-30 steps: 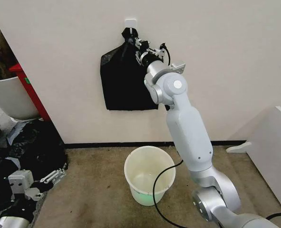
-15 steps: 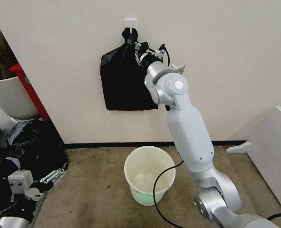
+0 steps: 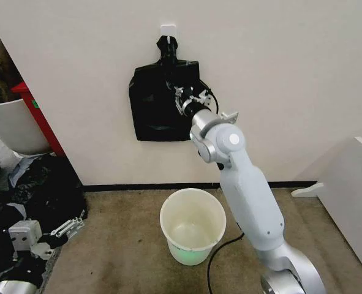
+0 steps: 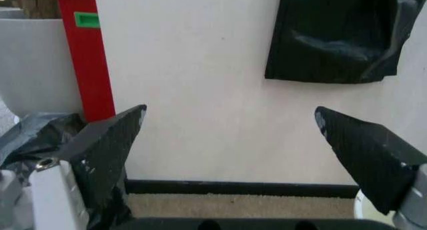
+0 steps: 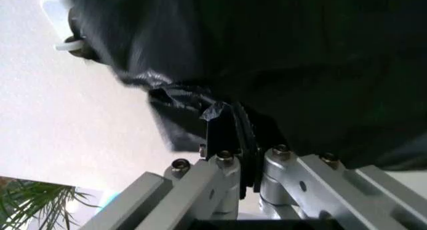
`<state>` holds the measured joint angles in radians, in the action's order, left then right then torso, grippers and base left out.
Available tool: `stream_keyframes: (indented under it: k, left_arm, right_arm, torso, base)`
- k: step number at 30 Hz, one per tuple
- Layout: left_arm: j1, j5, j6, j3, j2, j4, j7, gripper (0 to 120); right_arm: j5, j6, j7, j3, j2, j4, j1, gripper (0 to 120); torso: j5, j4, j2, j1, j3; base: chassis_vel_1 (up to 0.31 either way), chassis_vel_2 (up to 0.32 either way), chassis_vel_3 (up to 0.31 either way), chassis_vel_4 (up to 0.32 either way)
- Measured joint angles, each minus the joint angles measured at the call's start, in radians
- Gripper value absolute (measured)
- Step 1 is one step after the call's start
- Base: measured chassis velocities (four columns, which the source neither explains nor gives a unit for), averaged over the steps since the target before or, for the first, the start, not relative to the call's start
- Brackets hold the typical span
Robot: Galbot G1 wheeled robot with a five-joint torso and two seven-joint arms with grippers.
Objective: Place the garbage bag over the trash bin.
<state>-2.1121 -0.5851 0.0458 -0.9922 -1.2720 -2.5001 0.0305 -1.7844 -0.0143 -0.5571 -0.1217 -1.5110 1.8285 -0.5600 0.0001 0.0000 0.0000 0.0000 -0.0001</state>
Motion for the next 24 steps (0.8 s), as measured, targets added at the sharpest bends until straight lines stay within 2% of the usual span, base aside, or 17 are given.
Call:
stream_keyframes:
  k: [14,18,19,24]
  left_arm:
    - [0.0,0.001,0.002,0.0,-0.003,0.0,0.002,100]
    - [0.0,0.001,0.002,0.0,-0.003,0.0,0.002,100]
    - [0.0,0.002,0.002,0.0,-0.004,0.0,0.002,100]
    - [0.0,0.002,0.002,0.001,-0.004,0.0,0.003,100]
  right_arm:
    - [0.023,-0.017,0.005,0.032,0.028,0.083,-0.15,0]
    - [0.023,-0.017,0.005,0.032,0.028,0.083,-0.15,0]
    - [0.035,-0.018,0.009,0.04,0.039,0.11,-0.209,0]
    - [0.04,-0.018,0.012,0.04,0.05,0.134,-0.264,0]
  torso:
    - [-0.0001,0.0001,0.0,0.0,0.0]
    - [-0.0001,0.0001,0.0,0.0,0.0]
    - [0.0,0.0001,0.0,0.0,0.0]
    - [-0.0001,0.0,0.0,0.0,0.0]
  base:
    - [0.0,0.0,0.0,0.0]
    - [0.0,0.0,0.0,0.0]
    - [0.0,0.0,0.0,0.0]
    - [0.0,0.0,0.0,0.0]
